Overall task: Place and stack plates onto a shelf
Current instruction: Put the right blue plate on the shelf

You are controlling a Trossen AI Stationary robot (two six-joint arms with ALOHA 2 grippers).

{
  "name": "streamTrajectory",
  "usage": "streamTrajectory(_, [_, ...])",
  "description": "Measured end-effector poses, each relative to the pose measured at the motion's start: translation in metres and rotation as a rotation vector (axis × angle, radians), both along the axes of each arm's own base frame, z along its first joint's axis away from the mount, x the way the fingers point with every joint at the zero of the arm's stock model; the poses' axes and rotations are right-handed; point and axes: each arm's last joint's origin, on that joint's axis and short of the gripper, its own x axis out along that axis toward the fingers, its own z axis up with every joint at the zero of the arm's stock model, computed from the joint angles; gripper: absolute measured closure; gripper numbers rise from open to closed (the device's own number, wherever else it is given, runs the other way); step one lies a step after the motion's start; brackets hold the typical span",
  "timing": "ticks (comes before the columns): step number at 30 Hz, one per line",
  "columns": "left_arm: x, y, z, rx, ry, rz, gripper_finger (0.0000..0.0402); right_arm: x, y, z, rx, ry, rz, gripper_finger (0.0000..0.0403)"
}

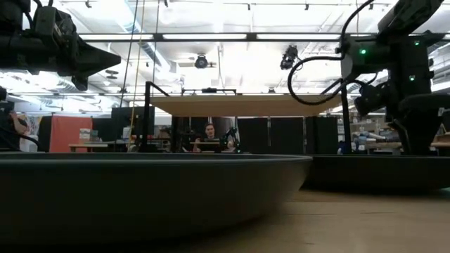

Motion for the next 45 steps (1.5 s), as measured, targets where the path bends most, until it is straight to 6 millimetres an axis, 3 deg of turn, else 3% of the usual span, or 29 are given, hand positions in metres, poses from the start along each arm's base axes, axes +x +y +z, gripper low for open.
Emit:
streamTrajectory(18, [0.0,0.0,0.0,0.0,0.0,0.0,0.039,0.007,-0.002,-0.021,0.064,0.143,0.0,0.021])
streamTrajectory(45, [0.0,0.0,0.0,0.0,0.0,0.0,0.039,0.006,-0.001,-0.021,0.092,0.138,0.014,0.036])
